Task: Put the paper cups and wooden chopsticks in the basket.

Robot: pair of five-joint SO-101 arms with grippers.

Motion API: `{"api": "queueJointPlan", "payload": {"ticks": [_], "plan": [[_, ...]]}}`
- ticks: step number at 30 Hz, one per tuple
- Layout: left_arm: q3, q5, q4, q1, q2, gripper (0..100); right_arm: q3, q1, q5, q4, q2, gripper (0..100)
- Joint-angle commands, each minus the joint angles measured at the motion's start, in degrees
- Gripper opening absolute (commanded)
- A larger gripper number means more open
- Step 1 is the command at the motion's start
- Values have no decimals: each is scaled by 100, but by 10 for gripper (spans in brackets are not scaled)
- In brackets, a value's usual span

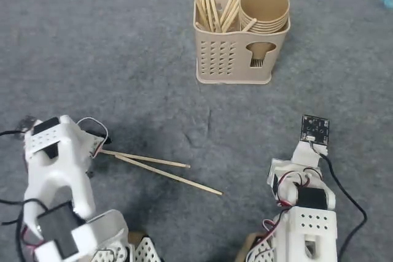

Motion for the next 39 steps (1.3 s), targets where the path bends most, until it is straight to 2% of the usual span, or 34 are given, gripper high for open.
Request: {"api": "queueJointPlan", "payload": {"ticks": [1, 8, 15, 18, 20, 25, 26, 35, 39], "plan": [[-198, 18, -668, -35, 176, 321, -35, 4, 70, -75, -75, 8], [-224, 281, -1732, 0, 826, 319, -35, 4, 70, -66, -75, 8], [-330, 334, -1785, 0, 914, 318, -35, 4, 70, -66, -75, 8], [-470, 299, -1503, 26, 914, 307, -35, 4, 70, -66, -75, 8], [-637, 299, -1116, 123, 914, 261, -35, 4, 70, -66, -75, 8], [-1033, 290, -607, 334, 914, 21, -35, 4, 70, -66, -75, 8], [-1086, 290, -580, 387, 914, 1, -35, 4, 70, -66, -75, 8], [-1226, 299, -545, 853, 914, 11, -35, 4, 70, -66, -75, 8], [-1684, 299, -9, 844, 914, 11, -35, 4, 70, -66, -75, 9]]}}
